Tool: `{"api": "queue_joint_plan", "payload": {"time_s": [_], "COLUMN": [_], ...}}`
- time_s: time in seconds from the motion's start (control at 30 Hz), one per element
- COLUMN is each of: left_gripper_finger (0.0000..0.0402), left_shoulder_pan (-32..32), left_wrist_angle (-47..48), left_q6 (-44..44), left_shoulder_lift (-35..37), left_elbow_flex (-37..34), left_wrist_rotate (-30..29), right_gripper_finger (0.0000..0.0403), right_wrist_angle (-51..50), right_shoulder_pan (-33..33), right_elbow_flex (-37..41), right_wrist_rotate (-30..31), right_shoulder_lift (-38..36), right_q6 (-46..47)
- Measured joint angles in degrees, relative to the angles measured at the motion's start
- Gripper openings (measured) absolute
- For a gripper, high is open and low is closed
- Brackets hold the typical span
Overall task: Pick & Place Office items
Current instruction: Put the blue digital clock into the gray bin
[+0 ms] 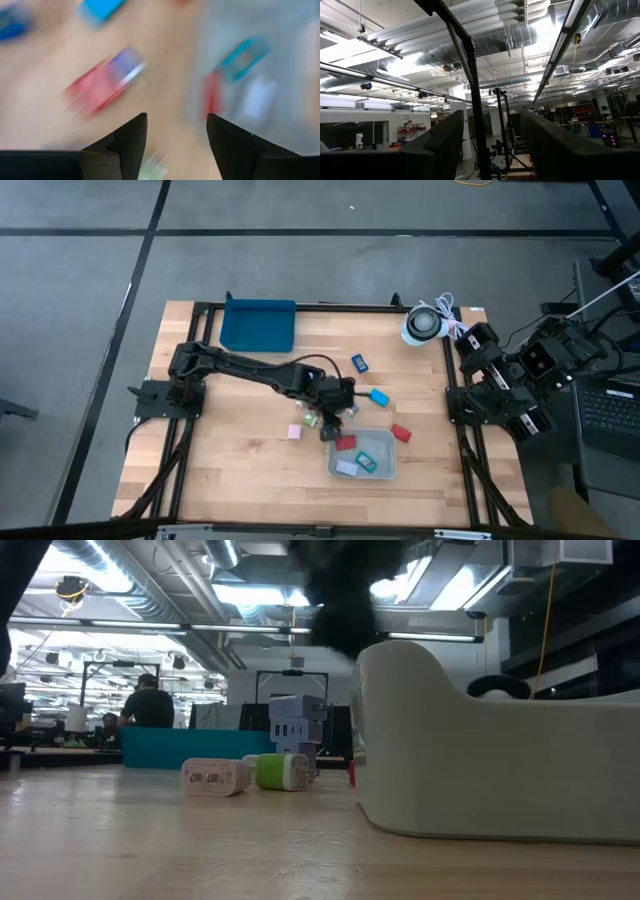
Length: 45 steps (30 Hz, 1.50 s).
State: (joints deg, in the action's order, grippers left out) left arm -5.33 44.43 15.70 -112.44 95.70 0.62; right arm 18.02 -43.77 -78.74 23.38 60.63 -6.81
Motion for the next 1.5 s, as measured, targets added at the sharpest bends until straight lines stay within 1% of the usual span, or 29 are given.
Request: {"api": "queue_joint_plan", "payload": {"time_s": [0.07, 0.13, 0.2, 0.3, 0.37, 0.4, 0.5, 0.53, 0.6, 0.7, 0.8, 0.83, 0.93, 1.0, 1.07, 1.17, 1.3, 1.43, 1.47, 1.5], "left_gripper_finger": [0.0199, 0.0199, 0.0199, 0.0199, 0.0199, 0.0199, 0.0198, 0.0198, 0.0198, 0.0198, 0.0198, 0.0198, 0.0198, 0.0198, 0.0198, 0.0198, 0.0198, 0.0198, 0.0198, 0.0198], "left_shoulder_pan": [0.49, 0.75, 0.60, -0.53, -2.13, -3.08, -5.56, -5.58, -3.81, 0.71, 4.05, 4.80, 5.38, 4.91, 4.09, 2.17, -0.20, -1.41, -1.49, -1.49], "left_wrist_angle": [4.14, 5.45, 3.30, -1.00, -6.91, -11.31, -29.50, -35.09, -43.71, -50.59, -50.86, -51.06, -44.72, -39.26, -35.35, -32.36, -32.94, -33.64, -33.65, -33.43], "left_q6": [0.72, 1.72, 4.19, 9.45, 11.98, 12.52, 12.46, 12.14, 10.78, 6.96, 2.62, 1.53, -0.53, -1.59, -2.61, -2.75, -0.34, 1.59, 2.06, 2.38], "left_shoulder_lift": [2.29, 6.02, 10.59, 18.11, 23.65, 26.29, 31.63, 32.16, 32.11, 32.19, 35.11, 36.45, 41.99, 45.95, 49.80, 54.40, 58.81, 62.01, 62.52, 62.95], "left_elbow_flex": [-1.94, -5.32, -10.08, -19.95, -27.50, -31.13, -40.49, -42.32, -43.52, -42.72, -41.75, -41.44, -41.58, -41.94, -42.39, -44.84, -49.36, -53.10, -53.42, -53.53], "left_wrist_rotate": [-3.87, -5.49, -5.53, -5.22, -3.88, -2.79, 0.53, 1.08, 1.05, 0.17, 1.47, 2.22, 2.75, 1.62, -0.98, -5.14, -8.39, -11.65, -11.90, -12.55], "right_gripper_finger": [0.0204, 0.0204, 0.0204, 0.0204, 0.0204, 0.0204, 0.0204, 0.0204, 0.0204, 0.0204, 0.0204, 0.0204, 0.0204, 0.0204, 0.0204, 0.0204, 0.0204, 0.0204, 0.0204, 0.0204], "right_wrist_angle": [0.00, -0.02, -0.02, -0.13, -0.12, -0.15, -0.40, -0.52, -1.55, -3.52, -9.12, -12.03, -19.26, -22.96, -27.31, -34.01, -45.42, -56.92, -58.79, -59.60], "right_shoulder_pan": [0.00, 0.00, 0.00, 0.00, 0.00, 0.00, 0.00, 0.04, 0.04, 0.04, 0.84, 1.56, 4.63, 7.22, 10.01, 14.40, 19.68, 23.60, 24.53, 25.52], "right_elbow_flex": [0.00, 0.00, 0.00, 0.00, 0.00, 0.00, 0.00, -0.01, -0.02, -0.02, -0.02, -0.02, 0.00, -0.02, -0.02, -0.02, 0.00, -0.02, -0.02, -0.02], "right_wrist_rotate": [0.11, 0.20, 0.21, 1.49, 2.12, 2.42, 2.81, 3.04, 4.81, 9.98, 17.76, 18.66, 18.79, 18.78, 16.87, 11.83, 4.33, 0.92, 0.49, -1.30], "right_shoulder_lift": [-0.01, 0.01, -0.01, -0.14, -0.31, -0.44, -0.72, -0.76, -0.80, -0.80, -0.82, -0.81, -0.58, 0.00, 0.93, 3.17, 5.57, 8.53, 9.70, 10.98], "right_q6": [0.00, -0.04, -0.04, -0.30, -0.78, -1.16, -1.58, -1.64, -1.81, -1.09, 3.91, 6.91, 16.74, 22.35, 28.53, 35.82, 44.73, 52.58, 54.62, 55.73]}}
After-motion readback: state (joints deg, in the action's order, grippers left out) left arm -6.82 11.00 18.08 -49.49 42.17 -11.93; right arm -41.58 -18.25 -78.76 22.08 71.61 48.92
